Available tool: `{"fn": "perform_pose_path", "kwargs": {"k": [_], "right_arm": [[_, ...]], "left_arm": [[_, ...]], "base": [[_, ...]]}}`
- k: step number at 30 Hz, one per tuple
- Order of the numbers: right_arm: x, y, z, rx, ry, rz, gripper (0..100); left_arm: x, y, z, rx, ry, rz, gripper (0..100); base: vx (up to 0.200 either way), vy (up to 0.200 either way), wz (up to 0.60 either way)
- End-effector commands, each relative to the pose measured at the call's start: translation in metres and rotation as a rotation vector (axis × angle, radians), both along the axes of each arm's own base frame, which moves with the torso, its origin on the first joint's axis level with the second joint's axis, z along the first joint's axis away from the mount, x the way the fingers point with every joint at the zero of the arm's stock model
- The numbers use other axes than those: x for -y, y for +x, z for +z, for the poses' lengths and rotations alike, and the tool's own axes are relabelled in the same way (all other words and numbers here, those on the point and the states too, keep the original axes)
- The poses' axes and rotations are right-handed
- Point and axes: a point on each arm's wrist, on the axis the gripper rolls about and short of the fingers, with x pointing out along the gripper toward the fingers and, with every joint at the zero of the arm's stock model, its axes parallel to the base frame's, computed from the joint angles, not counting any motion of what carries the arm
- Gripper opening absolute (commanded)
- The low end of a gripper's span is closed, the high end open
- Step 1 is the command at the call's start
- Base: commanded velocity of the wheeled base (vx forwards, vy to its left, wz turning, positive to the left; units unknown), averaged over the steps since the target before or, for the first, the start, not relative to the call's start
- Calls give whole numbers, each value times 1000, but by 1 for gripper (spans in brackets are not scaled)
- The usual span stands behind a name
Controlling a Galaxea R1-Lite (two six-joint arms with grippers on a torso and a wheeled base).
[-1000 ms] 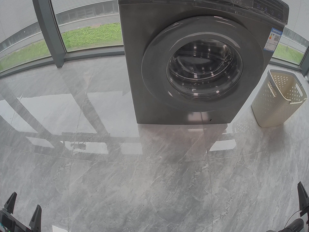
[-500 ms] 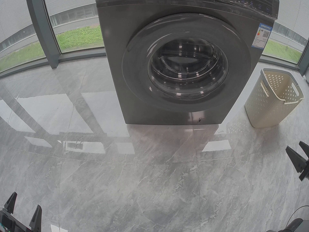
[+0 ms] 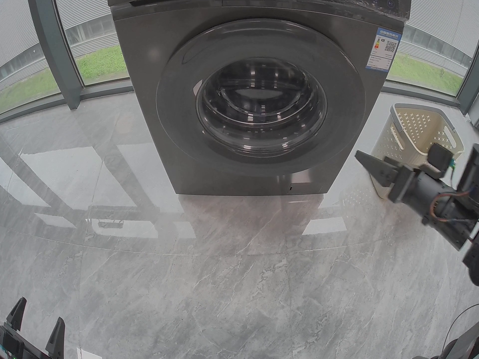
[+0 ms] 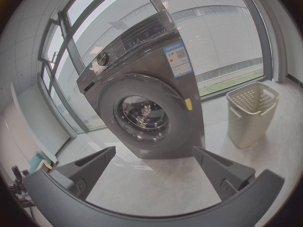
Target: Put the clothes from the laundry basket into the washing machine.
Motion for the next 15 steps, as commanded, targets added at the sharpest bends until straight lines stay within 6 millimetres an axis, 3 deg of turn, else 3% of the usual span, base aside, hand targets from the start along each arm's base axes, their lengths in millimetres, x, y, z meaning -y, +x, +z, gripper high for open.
{"fn": "perform_pose_path", "kwargs": {"k": [1,7,13,15], "right_arm": [[-89,60,-22,13,65,153,100],[-95,83,-5,87,100,125,100],[-77,90,7,141,85,61,100],[-58,85,26,188,82,19,100]], "left_arm": [[0,1,-5,-8,-4,2,100],[0,1,-5,-8,3,7,100],[0,1,-5,-8,-5,8,100],[0,1,-5,-8,3,3,100]], "base": [[200,0,0],[200,0,0],[200,0,0],[200,0,0]]}}
